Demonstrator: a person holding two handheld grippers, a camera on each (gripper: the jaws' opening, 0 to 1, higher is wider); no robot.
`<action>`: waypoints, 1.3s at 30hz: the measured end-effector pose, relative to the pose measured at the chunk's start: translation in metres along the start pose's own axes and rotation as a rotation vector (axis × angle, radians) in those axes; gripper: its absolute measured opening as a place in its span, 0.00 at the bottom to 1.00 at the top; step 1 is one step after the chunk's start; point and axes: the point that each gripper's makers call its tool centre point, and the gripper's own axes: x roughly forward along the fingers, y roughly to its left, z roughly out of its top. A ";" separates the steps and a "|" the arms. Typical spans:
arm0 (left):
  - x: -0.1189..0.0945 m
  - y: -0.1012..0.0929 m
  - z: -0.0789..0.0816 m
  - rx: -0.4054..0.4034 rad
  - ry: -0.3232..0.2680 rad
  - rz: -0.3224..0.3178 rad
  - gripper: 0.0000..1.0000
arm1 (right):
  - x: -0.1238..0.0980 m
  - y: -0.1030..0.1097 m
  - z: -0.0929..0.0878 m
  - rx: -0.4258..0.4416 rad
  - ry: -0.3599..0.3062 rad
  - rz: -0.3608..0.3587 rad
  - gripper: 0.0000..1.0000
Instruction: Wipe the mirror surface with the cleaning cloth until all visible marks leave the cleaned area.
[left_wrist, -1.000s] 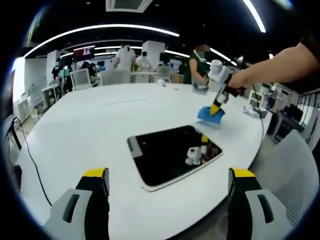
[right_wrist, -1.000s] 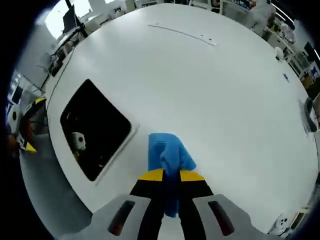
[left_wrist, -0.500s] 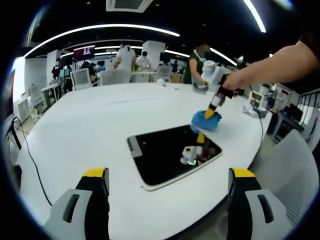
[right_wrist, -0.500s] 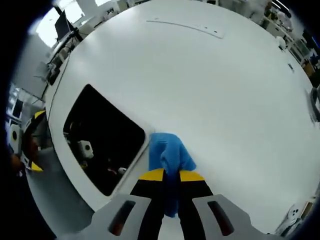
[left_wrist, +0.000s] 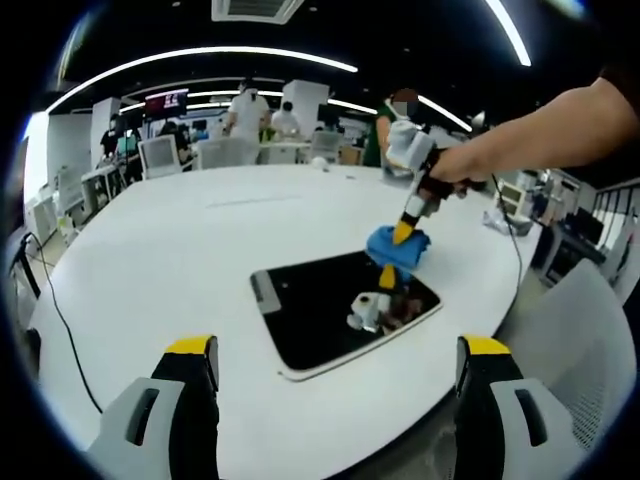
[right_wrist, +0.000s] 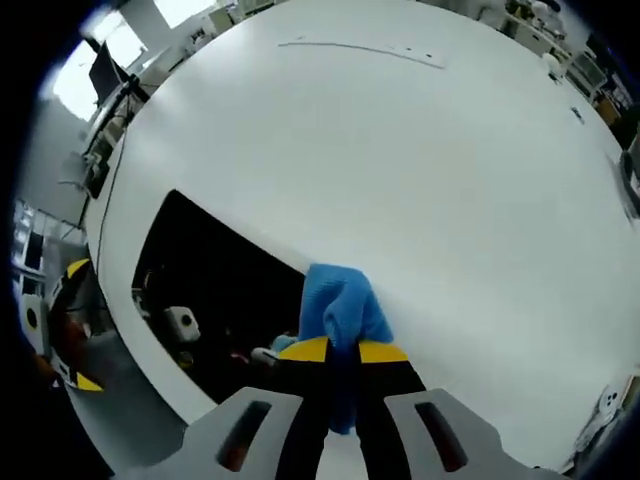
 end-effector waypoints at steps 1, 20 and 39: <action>0.000 0.000 0.000 0.000 0.002 -0.003 0.99 | 0.002 0.003 0.001 0.000 0.003 0.001 0.03; 0.001 -0.001 0.000 0.008 0.006 -0.008 0.99 | 0.007 0.012 0.004 0.021 0.045 -0.029 0.03; 0.000 0.001 0.002 -0.004 -0.011 0.003 0.99 | 0.013 0.051 0.022 -0.006 0.047 0.003 0.03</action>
